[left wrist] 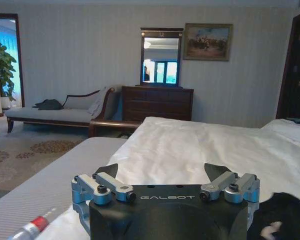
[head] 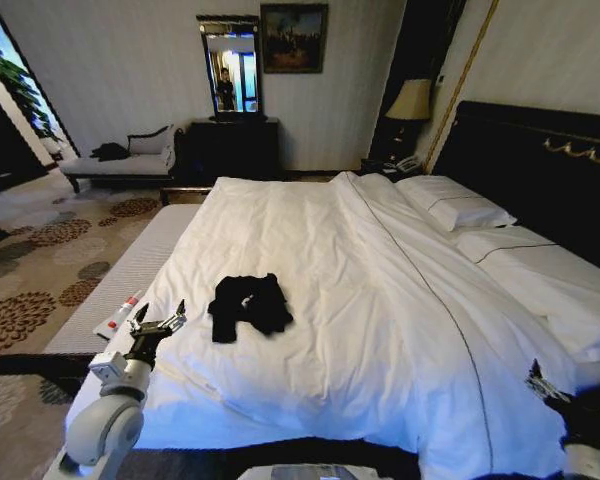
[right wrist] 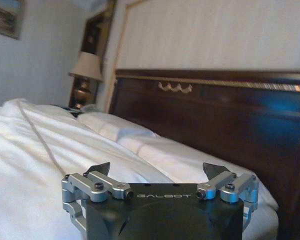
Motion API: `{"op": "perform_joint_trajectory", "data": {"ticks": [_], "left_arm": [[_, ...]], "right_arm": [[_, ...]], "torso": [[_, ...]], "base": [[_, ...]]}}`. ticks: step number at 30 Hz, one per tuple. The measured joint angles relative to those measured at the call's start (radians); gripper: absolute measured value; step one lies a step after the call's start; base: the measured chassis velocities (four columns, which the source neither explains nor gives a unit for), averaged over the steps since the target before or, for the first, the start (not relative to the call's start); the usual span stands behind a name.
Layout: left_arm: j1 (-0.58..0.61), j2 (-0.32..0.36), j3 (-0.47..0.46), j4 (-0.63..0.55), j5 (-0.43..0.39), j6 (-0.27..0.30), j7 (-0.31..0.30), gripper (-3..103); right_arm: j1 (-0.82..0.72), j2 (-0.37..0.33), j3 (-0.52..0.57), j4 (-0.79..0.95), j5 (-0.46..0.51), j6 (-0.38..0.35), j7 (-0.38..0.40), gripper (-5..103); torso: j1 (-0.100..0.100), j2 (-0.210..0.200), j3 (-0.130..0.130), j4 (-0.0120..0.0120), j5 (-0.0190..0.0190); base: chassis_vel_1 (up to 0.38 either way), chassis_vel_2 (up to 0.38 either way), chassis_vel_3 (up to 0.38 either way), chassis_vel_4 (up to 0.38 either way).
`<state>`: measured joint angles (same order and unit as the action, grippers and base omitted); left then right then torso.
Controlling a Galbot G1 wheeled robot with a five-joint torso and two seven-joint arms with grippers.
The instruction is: Fold the clothes on the bed.
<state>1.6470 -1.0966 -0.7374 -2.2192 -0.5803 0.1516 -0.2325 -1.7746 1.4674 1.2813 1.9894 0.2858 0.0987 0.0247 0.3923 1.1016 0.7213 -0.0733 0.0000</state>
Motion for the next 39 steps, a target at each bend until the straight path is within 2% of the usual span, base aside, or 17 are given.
{"op": "perform_joint_trajectory", "data": {"ticks": [6, 14, 39], "left_arm": [[-0.002, 0.002, 0.000, 0.002, 0.000, 0.000, 0.000, 99], [-0.001, -0.001, 0.003, 0.010, 0.000, -0.002, 0.004, 99], [-0.009, 0.001, 0.010, 0.009, 0.002, -0.001, 0.003, 99]], "right_arm": [[-0.014, 0.015, -0.023, 0.026, -0.009, 0.014, -0.027, 100], [-0.029, 0.030, -0.048, 0.024, 0.029, 0.060, -0.092, 100], [-0.030, 0.027, -0.051, -0.004, 0.012, 0.060, -0.127, 100]], "torso": [[0.000, 0.000, 0.000, -0.0002, -0.0010], [0.000, 0.000, 0.000, -0.0002, 0.0004], [0.000, 0.000, 0.000, 0.0000, 0.0000]], "base": [[0.105, 0.107, -0.093, -0.120], [-0.001, -0.001, 0.001, -0.002], [-0.027, 0.026, 0.035, -0.029]]}}
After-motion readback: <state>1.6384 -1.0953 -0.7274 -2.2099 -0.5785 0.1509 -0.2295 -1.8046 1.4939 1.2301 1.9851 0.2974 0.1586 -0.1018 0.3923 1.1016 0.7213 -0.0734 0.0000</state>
